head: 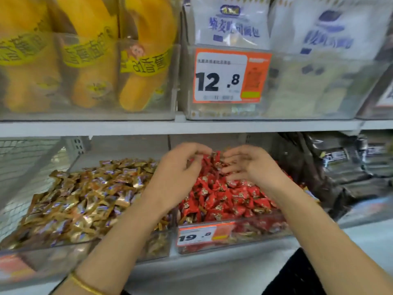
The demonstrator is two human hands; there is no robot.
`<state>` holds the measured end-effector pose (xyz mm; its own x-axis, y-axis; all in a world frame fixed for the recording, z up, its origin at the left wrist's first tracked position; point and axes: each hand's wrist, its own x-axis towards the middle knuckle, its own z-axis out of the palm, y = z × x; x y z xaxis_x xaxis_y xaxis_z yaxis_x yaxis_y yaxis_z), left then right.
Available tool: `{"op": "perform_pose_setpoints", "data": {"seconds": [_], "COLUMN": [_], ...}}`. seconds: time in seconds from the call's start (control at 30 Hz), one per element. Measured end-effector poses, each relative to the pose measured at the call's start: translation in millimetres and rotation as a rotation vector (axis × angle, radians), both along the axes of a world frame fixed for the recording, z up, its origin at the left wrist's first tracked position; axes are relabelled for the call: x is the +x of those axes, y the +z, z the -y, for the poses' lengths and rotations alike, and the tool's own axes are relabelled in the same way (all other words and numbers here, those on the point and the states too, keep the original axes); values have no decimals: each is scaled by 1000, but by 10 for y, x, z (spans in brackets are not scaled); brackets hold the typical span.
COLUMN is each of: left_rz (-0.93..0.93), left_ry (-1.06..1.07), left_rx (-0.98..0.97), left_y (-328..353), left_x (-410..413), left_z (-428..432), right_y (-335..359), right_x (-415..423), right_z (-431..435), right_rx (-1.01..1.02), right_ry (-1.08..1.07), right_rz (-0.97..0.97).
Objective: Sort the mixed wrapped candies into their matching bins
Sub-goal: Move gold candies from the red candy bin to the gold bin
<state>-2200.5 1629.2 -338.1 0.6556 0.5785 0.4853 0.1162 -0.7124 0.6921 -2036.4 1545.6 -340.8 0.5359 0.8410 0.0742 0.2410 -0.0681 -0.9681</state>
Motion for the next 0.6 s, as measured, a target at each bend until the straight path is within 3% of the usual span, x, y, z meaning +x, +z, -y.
{"op": "perform_pose_setpoints", "data": {"seconds": [0.13, 0.2, 0.33, 0.47, 0.6], "left_rz": [-152, -253, -455, -608, -753], "left_ry": [-127, -156, -155, -268, -301], "left_rx": [26, 40, 131, 222, 205], "left_y": [-163, -247, -384, -486, -606], "left_x": [715, 1048, 1594, 1962, 2064], "left_z": [151, 178, 149, 115, -38], "right_y": [-88, -122, -180, -288, -426], "right_x": [704, 952, 1235, 1352, 1382], "right_z": [477, 611, 586, 428, 284], "right_rx": [-19, -100, -262, -505, -645], "right_ry": [-262, -303, -280, -121, -14], "right_rz": [9, 123, 451, 805, 919]}}
